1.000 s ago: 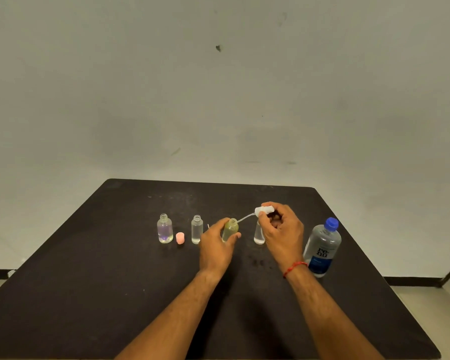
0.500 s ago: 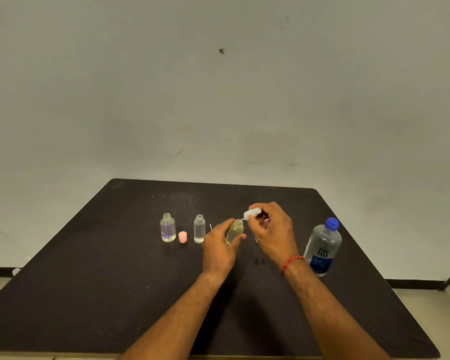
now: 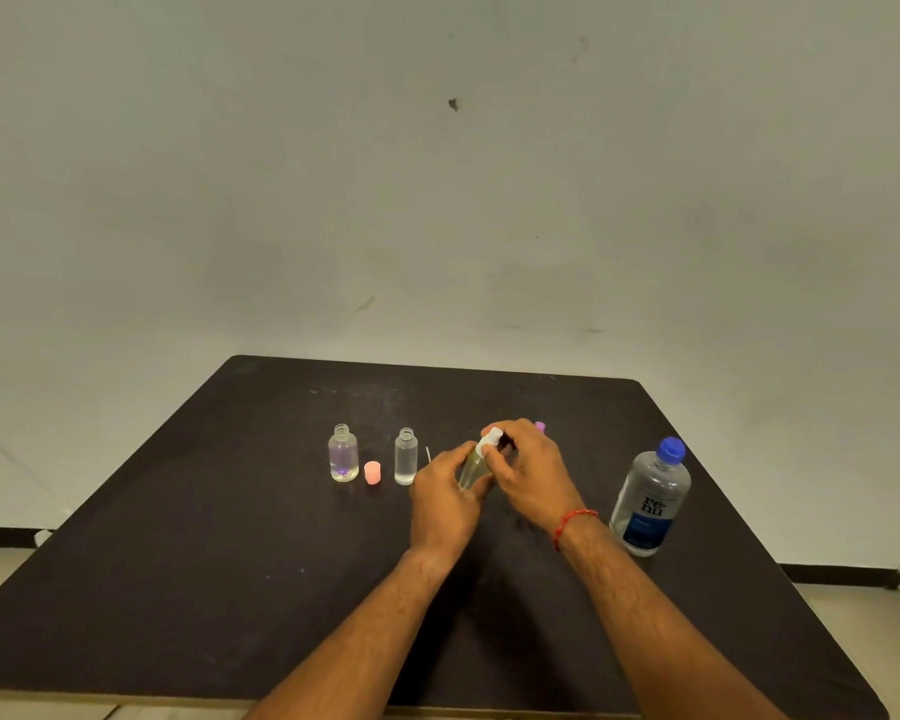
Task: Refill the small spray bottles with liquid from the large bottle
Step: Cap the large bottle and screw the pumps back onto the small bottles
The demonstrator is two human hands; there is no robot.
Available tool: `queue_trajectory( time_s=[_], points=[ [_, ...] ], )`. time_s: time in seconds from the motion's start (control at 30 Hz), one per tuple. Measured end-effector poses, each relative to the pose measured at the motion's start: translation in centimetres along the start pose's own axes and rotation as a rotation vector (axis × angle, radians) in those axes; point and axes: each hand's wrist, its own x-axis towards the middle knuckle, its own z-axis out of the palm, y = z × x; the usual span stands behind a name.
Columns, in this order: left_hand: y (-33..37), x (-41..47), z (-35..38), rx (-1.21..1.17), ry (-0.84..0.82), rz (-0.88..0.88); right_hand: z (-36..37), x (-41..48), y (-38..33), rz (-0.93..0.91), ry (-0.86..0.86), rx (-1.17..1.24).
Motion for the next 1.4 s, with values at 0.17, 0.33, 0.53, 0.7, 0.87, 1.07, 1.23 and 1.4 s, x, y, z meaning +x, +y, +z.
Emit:
queue_trajectory(
  time_s=[0.17, 0.33, 0.53, 0.7, 0.87, 1.07, 1.23, 1.4],
  points=[
    [-0.3, -0.1, 0.1, 0.039, -0.003, -0.006, 0.5, 0.4, 0.7, 0.014, 0.024, -0.054],
    [-0.6, -0.1, 0.3, 0.066, -0.005, -0.027, 0.6, 0.6, 0.9, 0.029, 0.063, -0.101],
    [-0.5, -0.1, 0.0, 0.028, 0.004, -0.015, 0.2, 0.0, 0.7, 0.053, -0.006, 0.079],
    [-0.2, -0.1, 0.1, 0.044, -0.005, -0.019, 0.5, -0.2, 0.6, 0.059, 0.059, 0.146],
    [0.1, -0.1, 0.2, 0.065, 0.001, -0.001, 0.9, -0.2, 0.4, 0.056, 0.132, 0.152],
    [0.0, -0.2, 0.4, 0.039, 0.006, 0.005, 0.9, 0.0, 0.3, 0.075, 0.156, 0.078],
    [0.0, -0.3, 0.3, 0.038, 0.005, -0.011, 0.4, -0.1, 0.5, 0.085, 0.072, 0.087],
    [0.6, -0.2, 0.2, 0.027, -0.007, -0.004, 0.4, -0.4, 0.5, 0.088, 0.092, 0.125]
  ],
)
